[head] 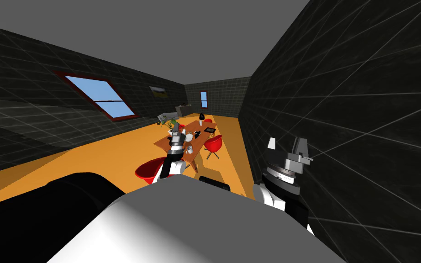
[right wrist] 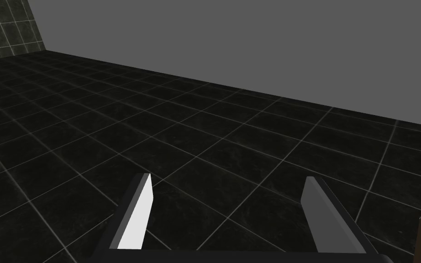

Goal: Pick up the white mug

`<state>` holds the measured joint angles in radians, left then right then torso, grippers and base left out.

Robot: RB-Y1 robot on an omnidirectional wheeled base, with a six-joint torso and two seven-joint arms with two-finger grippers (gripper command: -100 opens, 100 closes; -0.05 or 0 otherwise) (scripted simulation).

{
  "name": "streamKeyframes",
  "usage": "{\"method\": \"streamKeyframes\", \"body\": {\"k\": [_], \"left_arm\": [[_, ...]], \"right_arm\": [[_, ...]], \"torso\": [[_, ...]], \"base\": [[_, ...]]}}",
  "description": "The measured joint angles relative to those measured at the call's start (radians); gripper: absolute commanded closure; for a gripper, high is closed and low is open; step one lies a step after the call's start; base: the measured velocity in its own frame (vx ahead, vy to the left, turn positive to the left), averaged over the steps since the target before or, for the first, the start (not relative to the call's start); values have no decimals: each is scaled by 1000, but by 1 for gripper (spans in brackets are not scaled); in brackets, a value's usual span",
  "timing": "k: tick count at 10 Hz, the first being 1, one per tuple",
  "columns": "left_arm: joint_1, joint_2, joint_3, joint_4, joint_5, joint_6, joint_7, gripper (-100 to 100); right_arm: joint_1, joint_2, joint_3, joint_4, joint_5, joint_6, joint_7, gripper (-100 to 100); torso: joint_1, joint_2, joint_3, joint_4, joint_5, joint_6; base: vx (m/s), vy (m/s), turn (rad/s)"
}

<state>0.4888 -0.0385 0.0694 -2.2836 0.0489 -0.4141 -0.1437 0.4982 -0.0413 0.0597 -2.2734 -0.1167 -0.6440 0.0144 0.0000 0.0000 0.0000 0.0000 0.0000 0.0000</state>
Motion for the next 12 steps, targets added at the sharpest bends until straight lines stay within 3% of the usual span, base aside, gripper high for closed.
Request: {"method": "streamKeyframes", "body": {"k": [5,9,12], "left_arm": [[-3,91,-17,75,-12,24,-22,-100],[-15,150,-14,173,-14,50,-29,-100],[-36,164,-22,260,-24,61,-41,-100]], "right_arm": [[0,0,0,0,0,0,0,0],[0,0,0,0,0,0,0,0],[0,0,0,0,0,0,0,0]], "torso": [[4,3,2,1,1,0],[4,3,2,1,1,0],[3,3,2,1,1,0]], "base": [[-42,47,44],[-46,49,40],[-45,46,38]]}}
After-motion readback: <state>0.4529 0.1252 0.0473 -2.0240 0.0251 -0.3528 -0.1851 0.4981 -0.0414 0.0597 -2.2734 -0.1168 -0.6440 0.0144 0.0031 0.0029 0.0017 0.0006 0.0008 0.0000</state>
